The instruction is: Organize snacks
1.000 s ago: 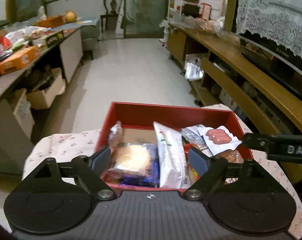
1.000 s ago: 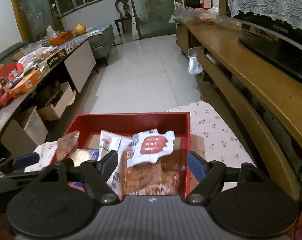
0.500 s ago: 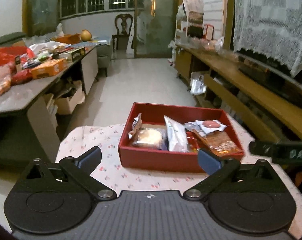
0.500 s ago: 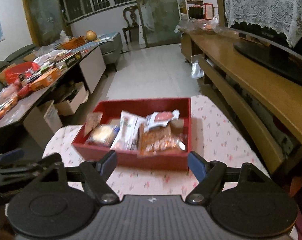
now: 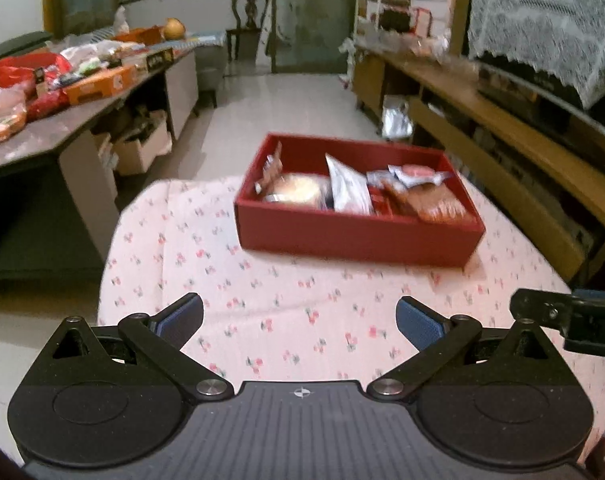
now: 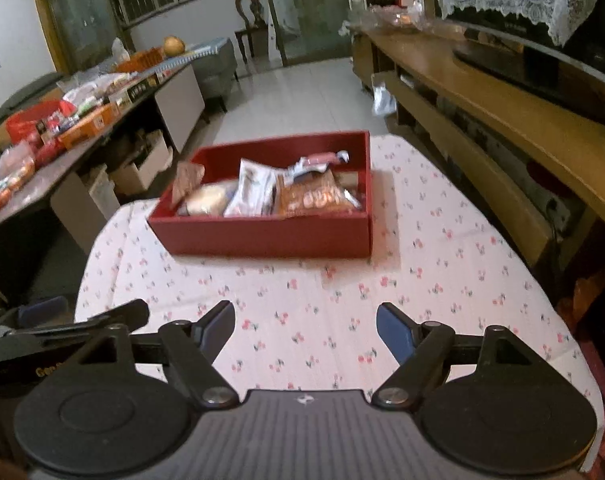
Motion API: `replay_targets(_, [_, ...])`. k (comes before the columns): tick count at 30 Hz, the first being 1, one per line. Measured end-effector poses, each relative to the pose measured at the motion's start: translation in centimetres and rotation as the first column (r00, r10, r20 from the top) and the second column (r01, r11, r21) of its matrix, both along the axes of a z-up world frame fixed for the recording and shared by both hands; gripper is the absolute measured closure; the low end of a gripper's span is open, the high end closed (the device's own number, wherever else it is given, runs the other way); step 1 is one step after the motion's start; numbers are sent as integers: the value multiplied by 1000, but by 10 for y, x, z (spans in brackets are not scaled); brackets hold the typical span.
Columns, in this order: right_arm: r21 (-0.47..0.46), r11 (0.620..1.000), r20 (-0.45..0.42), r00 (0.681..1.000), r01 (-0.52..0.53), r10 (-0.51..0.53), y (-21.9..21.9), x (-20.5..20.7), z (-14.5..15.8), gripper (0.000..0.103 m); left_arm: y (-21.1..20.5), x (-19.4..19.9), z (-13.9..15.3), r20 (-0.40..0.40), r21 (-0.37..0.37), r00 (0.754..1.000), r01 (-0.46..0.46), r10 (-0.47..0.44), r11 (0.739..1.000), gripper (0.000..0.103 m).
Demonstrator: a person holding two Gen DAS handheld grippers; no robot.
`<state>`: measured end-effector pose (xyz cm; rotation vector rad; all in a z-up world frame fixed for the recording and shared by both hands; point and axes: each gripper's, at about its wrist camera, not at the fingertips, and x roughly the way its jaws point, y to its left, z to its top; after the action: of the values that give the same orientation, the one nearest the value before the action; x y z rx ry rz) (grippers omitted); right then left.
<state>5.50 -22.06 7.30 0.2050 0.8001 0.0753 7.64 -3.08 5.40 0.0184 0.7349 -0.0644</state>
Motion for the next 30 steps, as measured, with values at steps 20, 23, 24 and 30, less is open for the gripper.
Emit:
replay_targets(20, [-28,1000,-86,996,6,-9,2,-36,-25,0,-3,-31,-24,-129,-61,991,28,-36,998,0])
replay_targets(23, [-28,1000,-85,996,6,-8,3,-39,-25,0,-4,-34,-24,-129,-61,991,31,-39,998,0])
replay_targets(24, [-28,1000,-86,996,7,-9,3,-40,-25,0,-4,-35,-24,-130,-60,991,32,-40,998,0])
replay_targets(30, [-30,1000,-96,995,5,-8,3,-44,-27,0,-6,-39,-23,-121,-43,992,35,-40,998,0])
